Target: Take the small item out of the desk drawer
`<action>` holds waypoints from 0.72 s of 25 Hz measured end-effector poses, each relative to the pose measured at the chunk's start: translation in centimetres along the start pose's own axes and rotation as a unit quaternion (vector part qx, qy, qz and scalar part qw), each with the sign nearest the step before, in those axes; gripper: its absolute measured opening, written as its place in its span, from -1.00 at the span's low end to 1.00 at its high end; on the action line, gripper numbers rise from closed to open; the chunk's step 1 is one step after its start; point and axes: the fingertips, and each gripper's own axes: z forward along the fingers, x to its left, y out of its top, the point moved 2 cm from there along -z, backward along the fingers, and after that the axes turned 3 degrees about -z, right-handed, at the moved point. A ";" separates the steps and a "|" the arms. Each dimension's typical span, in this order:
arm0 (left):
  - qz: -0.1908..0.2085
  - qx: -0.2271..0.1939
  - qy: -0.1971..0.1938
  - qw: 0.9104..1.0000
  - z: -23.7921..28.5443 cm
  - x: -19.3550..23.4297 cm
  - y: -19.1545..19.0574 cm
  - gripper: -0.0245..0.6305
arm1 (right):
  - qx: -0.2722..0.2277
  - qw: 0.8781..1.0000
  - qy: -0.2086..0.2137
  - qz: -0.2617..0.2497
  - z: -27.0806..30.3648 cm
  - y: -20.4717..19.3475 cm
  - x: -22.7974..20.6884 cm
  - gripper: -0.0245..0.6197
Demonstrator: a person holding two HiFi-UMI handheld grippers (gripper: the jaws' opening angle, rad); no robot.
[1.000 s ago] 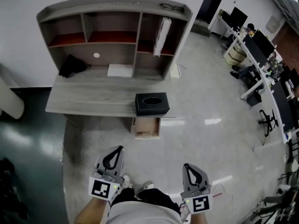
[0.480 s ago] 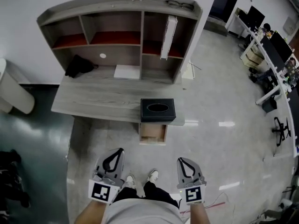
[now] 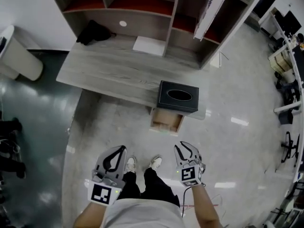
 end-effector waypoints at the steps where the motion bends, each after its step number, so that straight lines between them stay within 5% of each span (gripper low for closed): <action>1: -0.004 0.007 0.007 1.000 -0.3 0.2 -0.7 -0.87 | 0.009 1.000 0.008 -0.008 1.4 -0.9 0.2 -0.57; 18: -0.051 0.092 0.098 0.990 -4.7 2.5 -9.5 -0.87 | 0.156 0.964 0.150 -0.153 19.8 -12.7 5.7 -0.26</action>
